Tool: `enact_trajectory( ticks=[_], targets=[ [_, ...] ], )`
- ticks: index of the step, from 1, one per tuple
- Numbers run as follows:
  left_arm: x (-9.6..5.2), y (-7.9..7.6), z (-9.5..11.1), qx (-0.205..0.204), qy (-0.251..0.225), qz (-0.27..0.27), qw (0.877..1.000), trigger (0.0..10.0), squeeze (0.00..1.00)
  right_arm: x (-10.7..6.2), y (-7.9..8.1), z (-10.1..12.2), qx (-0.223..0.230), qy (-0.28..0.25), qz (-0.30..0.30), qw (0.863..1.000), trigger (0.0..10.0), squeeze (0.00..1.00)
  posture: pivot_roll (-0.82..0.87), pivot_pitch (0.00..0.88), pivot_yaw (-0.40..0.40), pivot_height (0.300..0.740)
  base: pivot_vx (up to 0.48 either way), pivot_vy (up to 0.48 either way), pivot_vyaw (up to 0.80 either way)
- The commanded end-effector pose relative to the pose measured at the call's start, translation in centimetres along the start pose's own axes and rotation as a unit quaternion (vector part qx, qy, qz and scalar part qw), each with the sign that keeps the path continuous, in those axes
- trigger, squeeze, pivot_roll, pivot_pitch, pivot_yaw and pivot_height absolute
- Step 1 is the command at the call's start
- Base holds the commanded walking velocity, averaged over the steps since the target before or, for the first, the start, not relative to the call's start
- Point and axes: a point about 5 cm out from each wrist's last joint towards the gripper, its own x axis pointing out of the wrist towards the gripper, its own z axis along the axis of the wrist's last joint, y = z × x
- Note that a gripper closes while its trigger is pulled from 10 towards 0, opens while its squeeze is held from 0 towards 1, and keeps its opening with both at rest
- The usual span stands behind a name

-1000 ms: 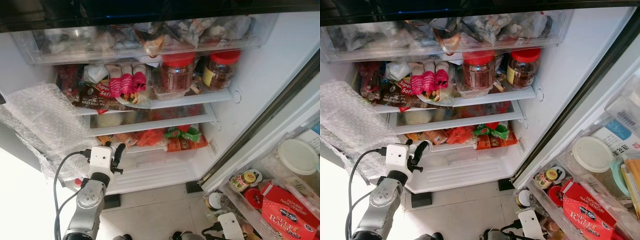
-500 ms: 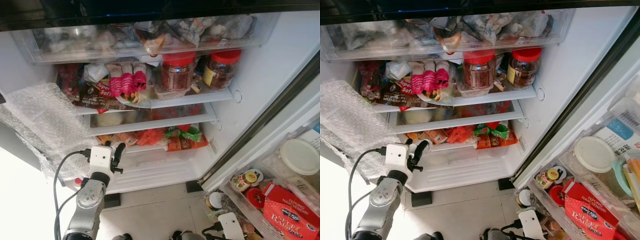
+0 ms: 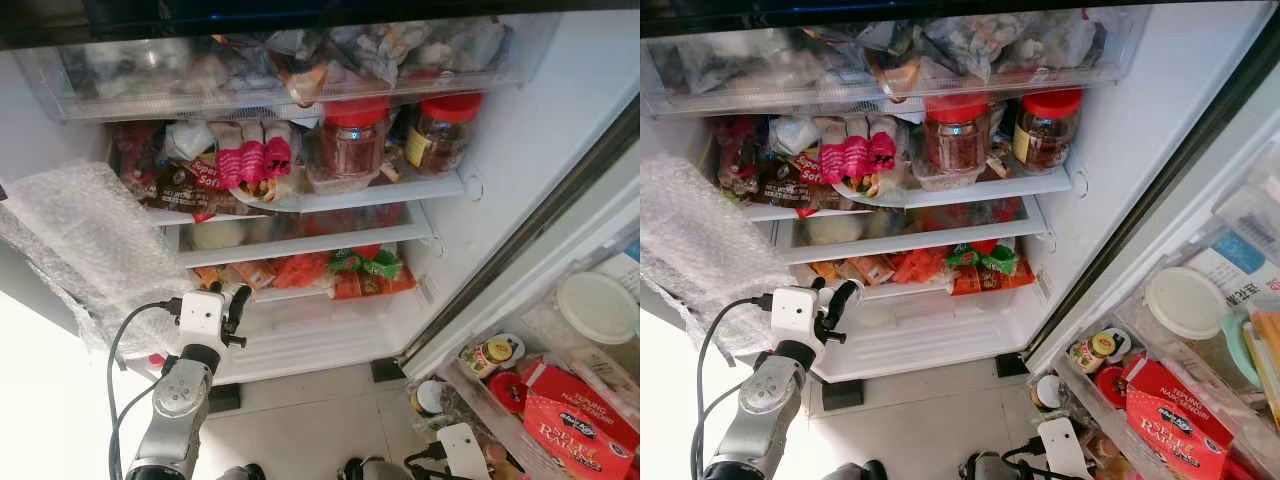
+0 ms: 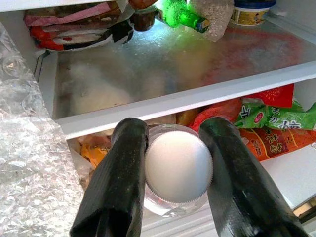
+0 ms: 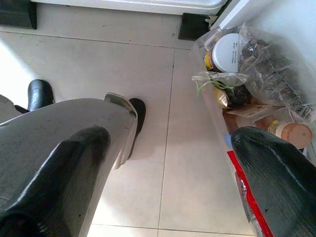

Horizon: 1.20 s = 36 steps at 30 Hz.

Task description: Restocking fridge

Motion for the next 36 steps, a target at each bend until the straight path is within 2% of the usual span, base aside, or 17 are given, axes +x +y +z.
enact_trajectory(
  ticks=[1,10,29,36],
  targets=[
    [-0.1,-0.1,0.1,-0.007,-0.004,-0.001,1.0,10.0,0.0,-0.3,0.4,-1.3,0.01,0.018,0.006,1.0,10.0,0.0,-0.13,0.205,-0.039,0.681,0.0,0.0,0.0],
    [0.0,-0.1,0.2,-0.007,-0.005,-0.002,1.0,10.0,0.0,-0.3,0.4,-1.3,0.009,0.015,0.009,1.0,10.0,0.0,-0.13,0.202,-0.038,0.626,0.0,0.0,0.0],
    [0.7,-0.1,1.2,-0.006,-0.022,0.001,1.0,10.0,0.0,-0.3,0.5,-1.3,0.013,0.01,0.011,1.0,10.0,0.0,-0.13,0.206,-0.04,0.626,0.0,0.0,0.0],
    [1.1,0.4,1.1,0.013,-0.01,0.028,0.999,10.0,0.0,-0.3,0.5,-1.3,0.014,0.01,0.013,1.0,10.0,0.0,-0.13,0.211,-0.038,0.626,0.0,0.0,0.0]
  ],
)
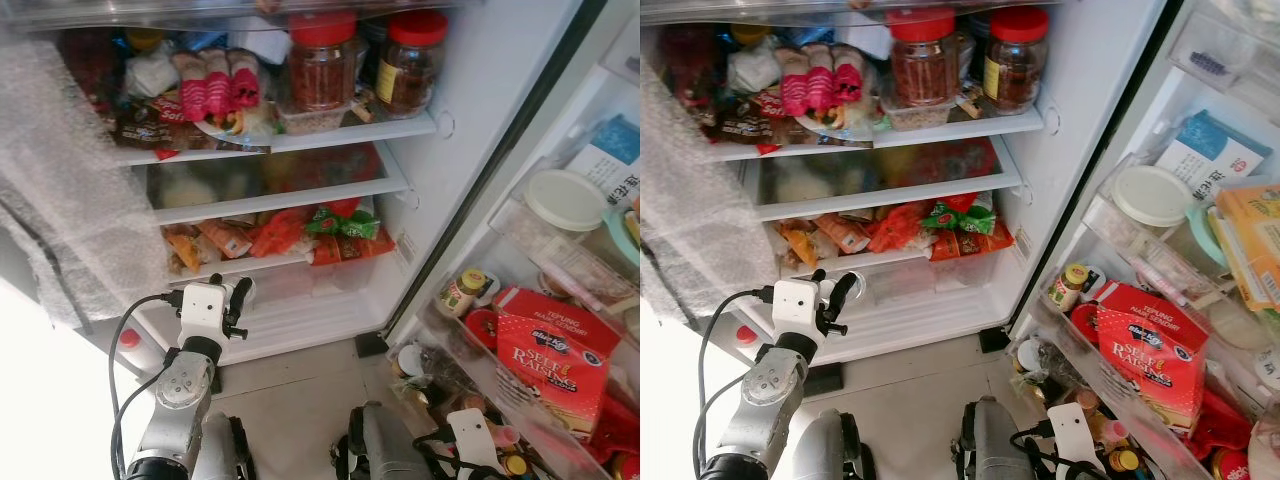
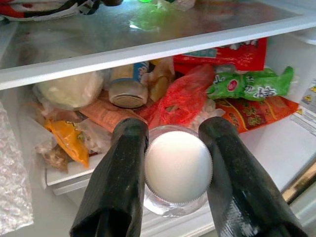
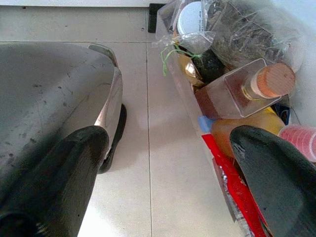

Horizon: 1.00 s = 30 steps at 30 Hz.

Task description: Restocking fridge

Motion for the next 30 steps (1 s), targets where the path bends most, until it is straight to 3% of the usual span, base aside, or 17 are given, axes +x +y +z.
enact_trajectory(
  ticks=[1,4,7,20,30],
  targets=[
    [0.2,0.2,0.2,0.016,-0.004,0.006,1.0,10.0,0.0,-0.5,1.2,-2.4,0.002,0.046,0.026,0.999,10.0,0.0,-0.13,0.211,-0.038,0.626,0.0,0.0,0.0],
    [0.3,-0.2,0.2,0.03,-0.01,-0.014,0.999,10.0,0.0,-0.5,1.2,-2.4,0.002,0.046,0.027,0.999,10.0,0.0,-0.13,0.213,-0.039,0.626,0.0,0.0,0.0],
    [0.1,-0.6,0.3,0.017,-0.017,-0.03,0.999,10.0,0.0,-0.5,1.2,-2.4,0.002,0.046,0.027,0.999,10.0,0.0,-0.13,0.214,-0.04,0.626,0.0,0.0,0.0],
    [0.5,-0.5,1.6,0.023,-0.059,-0.021,0.998,10.0,0.0,-0.5,1.2,-2.4,0.002,0.046,0.029,0.999,10.0,0.0,-0.13,0.216,-0.041,0.626,0.0,0.0,0.0],
    [0.9,-0.4,1.5,0.019,-0.054,-0.017,0.998,10.0,0.0,-0.5,1.3,-2.4,0.002,0.045,0.03,0.999,10.0,0.0,-0.13,0.211,-0.04,0.626,0.0,0.0,0.0]
  ],
)
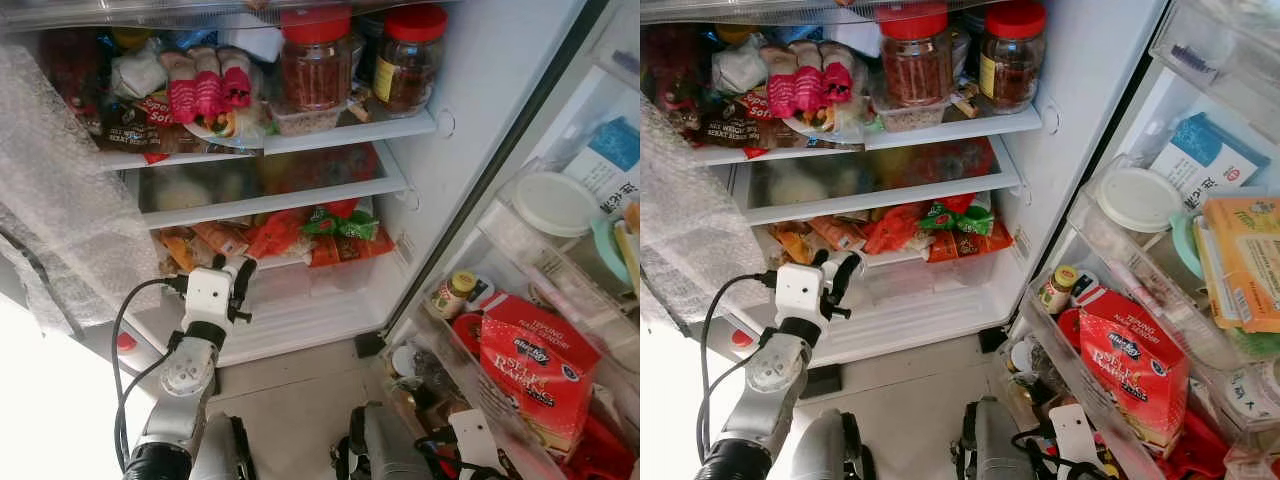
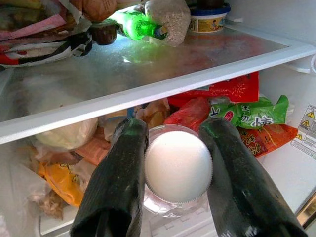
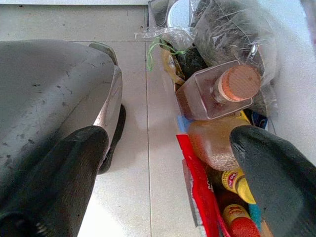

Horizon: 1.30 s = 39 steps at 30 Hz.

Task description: Restocking fridge

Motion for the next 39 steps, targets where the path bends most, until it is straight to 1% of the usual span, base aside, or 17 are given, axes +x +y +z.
enact_trajectory(
  ticks=[1,15,39],
  targets=[
    [-0.3,0.16,-0.42,-0.002,0.005,0.002,1.0,10.0,0.0,-0.4,1.38,-2.26,0.001,0.044,0.029,0.999,10.0,0.0,-0.13,0.211,-0.04,0.626,0.0,0.0,0.0],
    [-0.5,0.47,-0.67,-0.004,0.008,0.006,1.0,10.0,0.0,-0.41,1.42,-2.29,0.001,0.043,0.028,0.999,10.0,0.0,-0.13,0.199,-0.037,0.626,0.0,0.0,0.0],
    [-0.36,0.54,-0.45,-0.006,0.0,0.008,1.0,10.0,0.0,-0.38,1.41,-2.21,0.0,0.043,0.03,0.999,10.0,0.0,-0.13,0.216,-0.04,0.626,0.0,0.0,0.0]
  ],
)
